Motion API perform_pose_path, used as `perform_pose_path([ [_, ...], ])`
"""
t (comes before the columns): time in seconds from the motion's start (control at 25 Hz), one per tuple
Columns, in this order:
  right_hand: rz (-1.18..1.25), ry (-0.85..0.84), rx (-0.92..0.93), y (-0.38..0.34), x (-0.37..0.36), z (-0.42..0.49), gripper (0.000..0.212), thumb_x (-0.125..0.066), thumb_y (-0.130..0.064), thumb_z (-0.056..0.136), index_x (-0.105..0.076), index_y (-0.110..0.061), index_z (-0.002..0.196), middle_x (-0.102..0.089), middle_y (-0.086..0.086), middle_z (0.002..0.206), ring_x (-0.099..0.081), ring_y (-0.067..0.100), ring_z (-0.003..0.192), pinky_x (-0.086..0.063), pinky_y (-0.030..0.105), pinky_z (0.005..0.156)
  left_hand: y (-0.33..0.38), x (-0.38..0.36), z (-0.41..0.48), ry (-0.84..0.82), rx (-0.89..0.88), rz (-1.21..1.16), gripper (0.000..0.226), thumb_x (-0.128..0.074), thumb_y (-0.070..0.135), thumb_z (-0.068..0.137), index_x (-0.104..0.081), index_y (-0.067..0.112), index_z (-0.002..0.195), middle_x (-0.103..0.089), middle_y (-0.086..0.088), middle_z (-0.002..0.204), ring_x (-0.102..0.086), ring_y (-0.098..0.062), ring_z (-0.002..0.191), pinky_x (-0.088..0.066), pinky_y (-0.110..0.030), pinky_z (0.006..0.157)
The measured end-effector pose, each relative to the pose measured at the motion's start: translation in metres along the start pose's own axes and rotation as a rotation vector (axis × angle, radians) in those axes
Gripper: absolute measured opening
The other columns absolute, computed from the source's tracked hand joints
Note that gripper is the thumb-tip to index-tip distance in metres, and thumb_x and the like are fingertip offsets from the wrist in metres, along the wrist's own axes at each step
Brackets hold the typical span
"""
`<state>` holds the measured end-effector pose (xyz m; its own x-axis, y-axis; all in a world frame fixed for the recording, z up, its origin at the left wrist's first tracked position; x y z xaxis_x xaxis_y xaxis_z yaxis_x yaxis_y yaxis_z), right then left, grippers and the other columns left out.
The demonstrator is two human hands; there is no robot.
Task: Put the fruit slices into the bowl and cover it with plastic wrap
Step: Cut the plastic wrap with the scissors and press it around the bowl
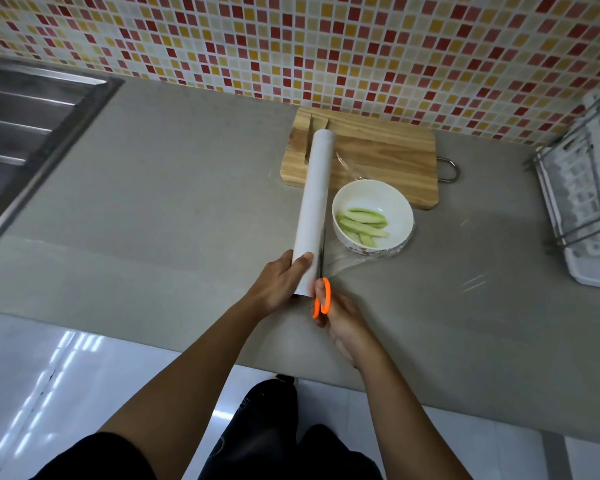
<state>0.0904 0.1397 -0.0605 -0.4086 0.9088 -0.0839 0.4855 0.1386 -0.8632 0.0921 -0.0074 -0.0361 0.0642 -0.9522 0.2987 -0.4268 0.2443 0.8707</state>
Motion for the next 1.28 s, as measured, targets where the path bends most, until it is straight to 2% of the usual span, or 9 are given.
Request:
perform_pose_path([
  [0.24,0.007,-0.017,0.016,-0.012,0.002,0.017,0.046,-0.06,-0.074,0.064,-0.062,-0.029,0.063,-0.049,-0.011,0.055,-0.043,0.003,0.051,-0.037,0.014,0.049,-0.006,0.002,0.001,-0.018,-0.002,0.017,0.045,-0.04,0.058,0.089,-0.059,0.019,0.102,-0.067,-0.001,0.097,-0.063,-0.016,0.089,-0.048,-0.028,0.073],
  [0.44,0.018,-0.016,0.051,-0.023,0.002,0.029,0.032,-0.055,-0.054,0.084,-0.068,-0.031,0.064,-0.057,-0.014,0.055,-0.047,-0.001,0.054,-0.038,0.014,0.053,-0.007,0.007,0.001,-0.02,0.0,0.017,0.043,-0.04,0.058,0.089,-0.059,0.021,0.1,-0.067,0.002,0.094,-0.063,-0.014,0.088,-0.046,-0.025,0.071],
  [0.56,0.06,-0.016,0.046,-0.031,-0.001,0.037,0.035,-0.052,-0.044,0.09,-0.066,-0.03,0.061,-0.055,-0.015,0.054,-0.047,0.001,0.055,-0.038,0.018,0.055,-0.009,0.011,0.0,-0.049,0.0,0.032,0.046,-0.04,0.059,0.089,-0.059,0.022,0.108,-0.067,0.0,0.101,-0.063,-0.014,0.092,-0.048,-0.027,0.076],
  [0.76,0.092,-0.014,0.057,-0.039,-0.004,0.049,0.028,-0.053,-0.039,0.09,-0.067,-0.028,0.07,-0.063,-0.019,0.06,-0.053,-0.007,0.057,-0.042,0.011,0.053,-0.011,0.016,-0.008,-0.09,-0.001,0.049,0.043,-0.04,0.052,0.094,-0.054,0.022,0.121,-0.065,-0.005,0.113,-0.061,-0.019,0.099,-0.048,-0.03,0.083],
  [0.92,0.166,-0.04,0.07,-0.037,-0.004,0.053,0.021,-0.059,-0.037,0.086,-0.07,-0.02,0.089,-0.071,-0.006,0.086,-0.062,0.004,0.078,-0.05,0.018,0.067,-0.014,0.021,-0.01,-0.149,-0.059,0.123,0.058,-0.036,0.053,0.095,-0.02,0.036,0.148,-0.051,0.008,0.132,-0.054,-0.015,0.111,-0.039,-0.025,0.086],
  [1.04,0.278,-0.053,0.078,-0.038,-0.007,0.053,0.016,-0.06,-0.024,0.087,-0.07,-0.015,0.096,-0.074,-0.004,0.091,-0.067,0.006,0.084,-0.053,0.018,0.069,-0.016,0.024,-0.008,-0.181,-0.067,0.152,0.068,-0.028,0.064,0.088,-0.007,0.043,0.149,-0.047,0.007,0.137,-0.055,-0.015,0.112,-0.04,-0.022,0.088],
  [1.12,0.322,-0.046,0.081,-0.039,-0.008,0.055,0.014,-0.06,-0.02,0.087,-0.069,-0.013,0.096,-0.074,-0.004,0.089,-0.067,0.005,0.082,-0.053,0.018,0.07,-0.016,0.027,-0.007,-0.143,-0.096,0.116,0.065,-0.021,0.07,0.086,-0.017,0.047,0.146,-0.051,0.008,0.137,-0.055,-0.013,0.115,-0.041,-0.025,0.094],
  [1.2,0.334,-0.025,0.072,-0.039,-0.009,0.057,0.014,-0.061,-0.019,0.086,-0.069,-0.013,0.097,-0.073,-0.004,0.088,-0.065,0.004,0.08,-0.052,0.017,0.068,-0.009,0.03,-0.001,-0.024,-0.114,0.063,0.056,-0.021,0.069,0.088,-0.039,0.046,0.137,-0.057,0.007,0.132,-0.055,-0.014,0.118,-0.042,-0.03,0.1],
  [1.28,0.324,-0.018,0.053,-0.037,-0.008,0.058,0.017,-0.062,-0.02,0.086,-0.069,-0.013,0.1,-0.072,-0.003,0.092,-0.064,0.005,0.082,-0.051,0.016,0.068,0.005,0.033,0.014,0.11,-0.073,-0.002,0.03,-0.031,0.06,0.093,-0.056,0.05,0.107,-0.066,0.009,0.11,-0.062,-0.017,0.105,-0.048,-0.037,0.097],
])
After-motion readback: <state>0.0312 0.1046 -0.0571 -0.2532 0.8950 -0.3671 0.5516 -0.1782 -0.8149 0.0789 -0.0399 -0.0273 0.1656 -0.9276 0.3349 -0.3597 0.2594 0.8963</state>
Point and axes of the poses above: each hand's wrist, its own z-axis towards the middle knuckle, its own x-axis out of the back of the hand, y = z × x, the point moved 1 cm from there along z, towards the middle knuckle
